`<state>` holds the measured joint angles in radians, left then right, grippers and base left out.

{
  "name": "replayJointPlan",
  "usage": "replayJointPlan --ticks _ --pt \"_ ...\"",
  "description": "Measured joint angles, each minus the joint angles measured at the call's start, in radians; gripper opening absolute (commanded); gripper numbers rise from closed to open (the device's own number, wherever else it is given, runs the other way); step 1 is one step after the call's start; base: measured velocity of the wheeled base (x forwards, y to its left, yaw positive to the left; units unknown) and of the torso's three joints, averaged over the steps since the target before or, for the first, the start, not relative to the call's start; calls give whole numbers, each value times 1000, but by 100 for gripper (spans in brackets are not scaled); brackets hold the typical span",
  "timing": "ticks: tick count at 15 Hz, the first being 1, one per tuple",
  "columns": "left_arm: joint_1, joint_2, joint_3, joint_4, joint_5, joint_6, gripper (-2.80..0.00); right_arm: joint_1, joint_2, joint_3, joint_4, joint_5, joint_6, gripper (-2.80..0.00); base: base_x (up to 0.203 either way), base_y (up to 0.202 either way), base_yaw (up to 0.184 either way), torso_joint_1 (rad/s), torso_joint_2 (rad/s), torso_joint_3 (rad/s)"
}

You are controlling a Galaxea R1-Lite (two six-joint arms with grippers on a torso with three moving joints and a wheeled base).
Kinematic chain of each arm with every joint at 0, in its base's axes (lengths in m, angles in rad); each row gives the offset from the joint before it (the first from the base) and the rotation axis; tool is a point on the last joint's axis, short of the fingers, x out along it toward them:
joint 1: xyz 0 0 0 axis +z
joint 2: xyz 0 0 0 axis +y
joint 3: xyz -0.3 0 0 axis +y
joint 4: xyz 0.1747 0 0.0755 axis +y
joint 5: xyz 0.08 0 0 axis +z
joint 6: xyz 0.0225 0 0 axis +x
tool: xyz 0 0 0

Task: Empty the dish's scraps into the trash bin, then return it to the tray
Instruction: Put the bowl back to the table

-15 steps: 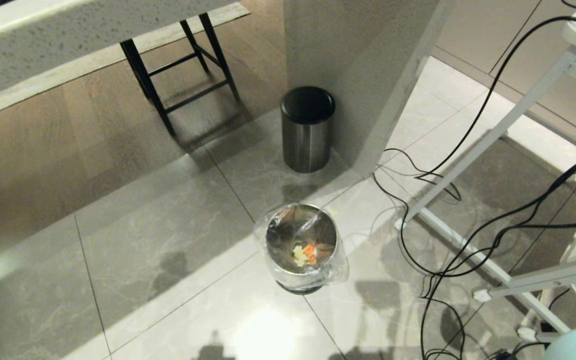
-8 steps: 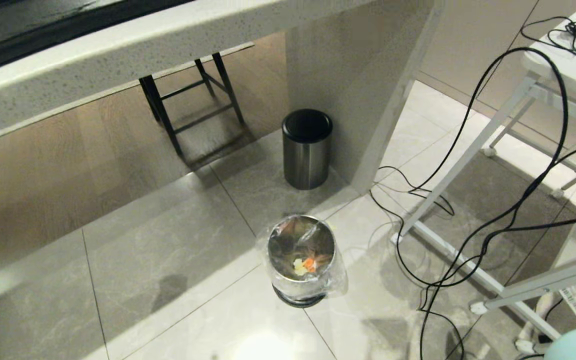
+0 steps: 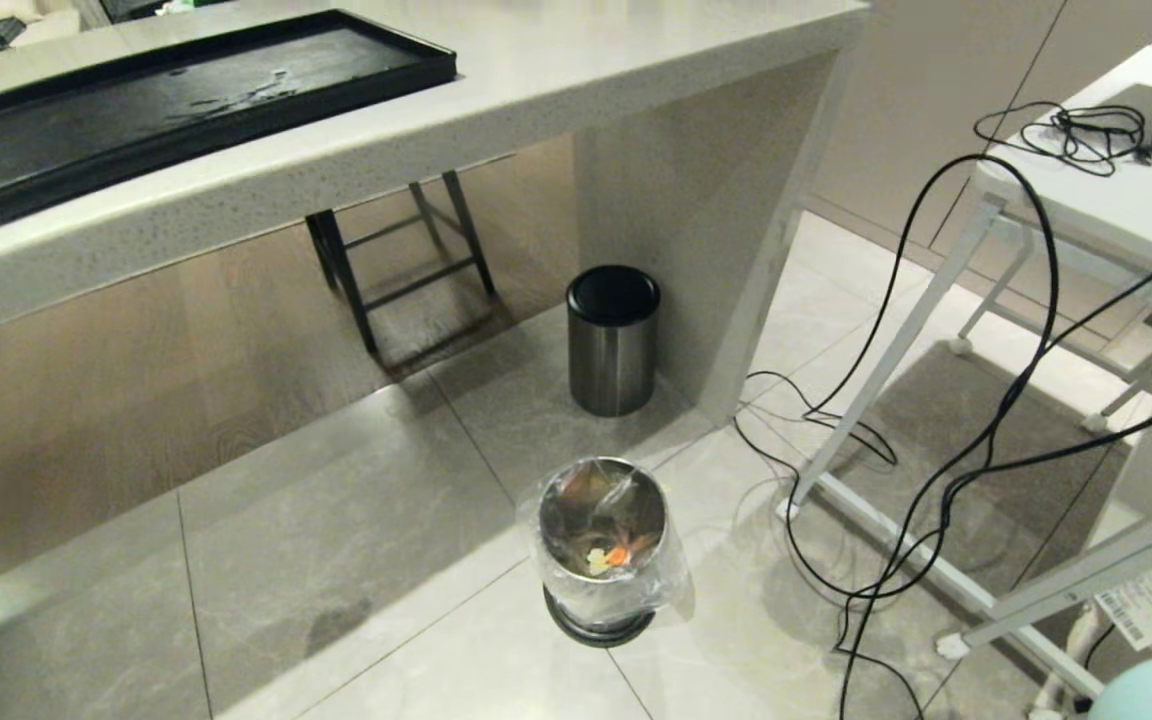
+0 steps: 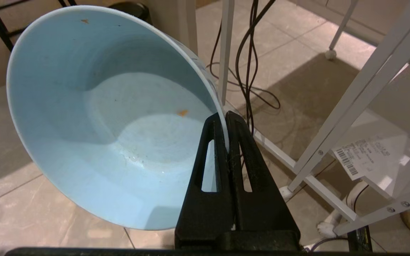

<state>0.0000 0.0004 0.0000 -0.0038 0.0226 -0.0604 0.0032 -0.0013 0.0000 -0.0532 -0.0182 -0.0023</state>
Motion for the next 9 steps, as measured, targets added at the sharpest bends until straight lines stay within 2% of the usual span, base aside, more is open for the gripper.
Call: replayJointPlan --ticks 9 --pt "0 0 0 0 0 0 -280 0 0 0 0 0 0 -280 0 0 0 1 2 202"
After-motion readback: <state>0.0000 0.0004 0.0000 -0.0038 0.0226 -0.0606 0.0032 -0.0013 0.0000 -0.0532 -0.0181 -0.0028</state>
